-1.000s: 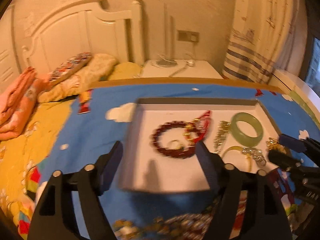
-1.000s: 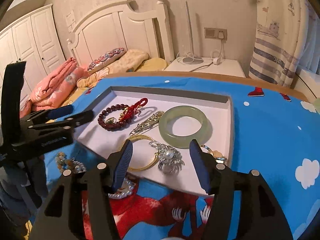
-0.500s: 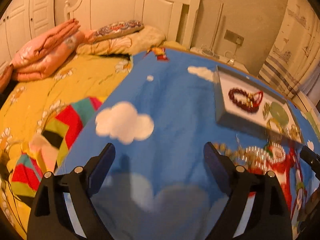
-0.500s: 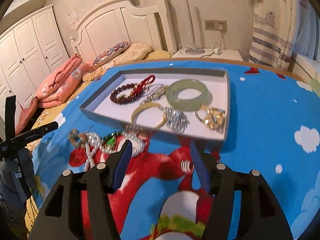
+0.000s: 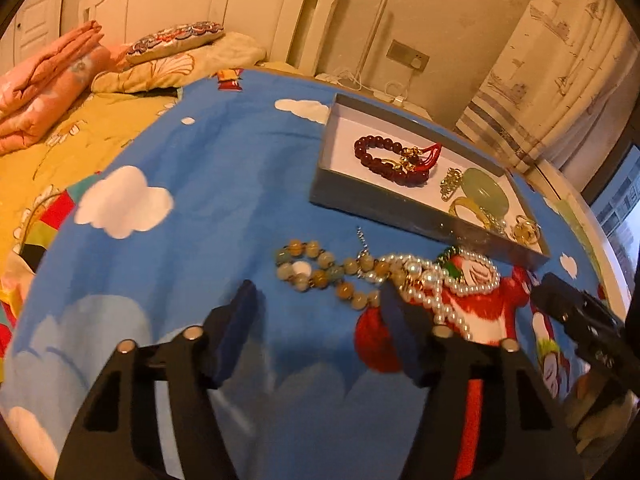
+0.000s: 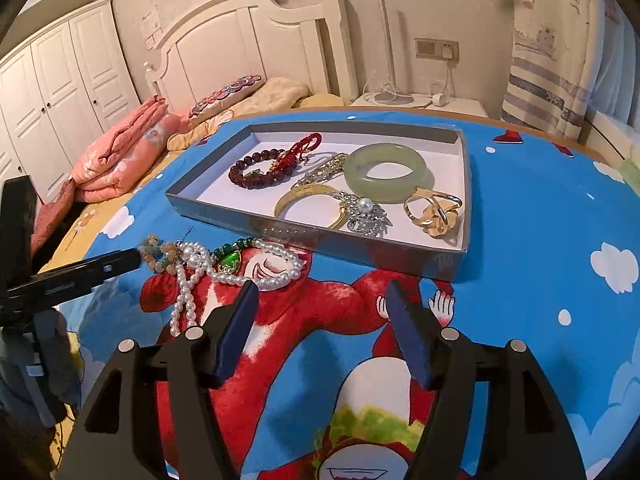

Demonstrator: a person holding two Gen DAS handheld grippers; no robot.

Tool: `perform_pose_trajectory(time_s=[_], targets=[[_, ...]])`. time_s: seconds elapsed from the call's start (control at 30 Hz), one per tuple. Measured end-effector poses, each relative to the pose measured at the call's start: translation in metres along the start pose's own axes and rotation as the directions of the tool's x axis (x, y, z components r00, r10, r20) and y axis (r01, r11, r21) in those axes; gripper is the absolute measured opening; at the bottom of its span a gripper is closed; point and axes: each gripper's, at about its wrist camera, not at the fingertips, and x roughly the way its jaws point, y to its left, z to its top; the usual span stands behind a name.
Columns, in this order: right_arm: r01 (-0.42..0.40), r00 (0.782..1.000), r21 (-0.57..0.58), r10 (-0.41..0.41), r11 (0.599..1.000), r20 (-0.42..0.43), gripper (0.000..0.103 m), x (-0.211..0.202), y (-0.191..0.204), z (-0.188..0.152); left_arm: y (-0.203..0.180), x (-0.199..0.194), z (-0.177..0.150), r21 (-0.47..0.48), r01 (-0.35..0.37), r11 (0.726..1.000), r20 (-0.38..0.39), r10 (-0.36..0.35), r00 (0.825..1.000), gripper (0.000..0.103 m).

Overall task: Organize jewelry
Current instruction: 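Withdraw both open tools from the tray back toward the heap, then grasp the jade bead bracelet with the left tool while the right grasps the pearl necklace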

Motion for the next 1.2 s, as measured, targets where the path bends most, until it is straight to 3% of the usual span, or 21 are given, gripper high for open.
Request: perform_pose_trajectory(time_s=[0.13,0.23,0.37,0.53,0.73,0.87,0.93,1.2], targets=[[-0.012,1.000,0.002,0.012,1.000,-0.003,0.064,0.001,-0.001,0.000,-0.007,0.012,0.008,-0.013,-0.053,0.998,0.017,0.053,0.998,0.056],[-0.021,1.000,0.002,0.021,1.000,0.000,0.064,0.000,-0.001,0.000,-0.011,0.016,0.009,0.021,-0.102,0.995,0.020,0.101,0.995,0.037],[-0.028,1.000,-0.006,0.028,1.000,0.002,0.064,0.000,0.000,0.000,-0.006,0.014,0.008,0.016,-0.033,0.999,0.023,0.032,0.999,0.018],[-0.029,1.000,-0.016,0.029,0.999,0.005,0.064,-0.001,0.002,0.000,0.002,0.000,0.004,-0.001,-0.001,1.000,0.064,0.001,0.998,0.017],[-0.030,1.000,-0.047,0.030,0.998,-0.009,0.064,0.001,0.009,0.001,0.024,-0.023,-0.008,-0.002,-0.050,0.999,0.091,0.050,0.995,0.017],[-0.038,0.999,-0.090,0.036,0.995,-0.028,0.064,0.003,0.017,0.001,0.047,-0.028,-0.013,-0.030,-0.072,0.997,0.079,0.074,0.994,0.017],[-0.052,0.998,-0.121,0.047,0.991,-0.044,0.064,0.007,0.025,0.001,0.056,-0.027,-0.016,-0.051,-0.048,0.998,0.066,0.052,0.996,0.017],[-0.053,0.995,-0.184,0.037,0.981,-0.092,0.064,0.023,0.039,0.005,0.050,-0.019,-0.015,-0.014,-0.021,1.000,0.042,0.022,0.999,0.019]])
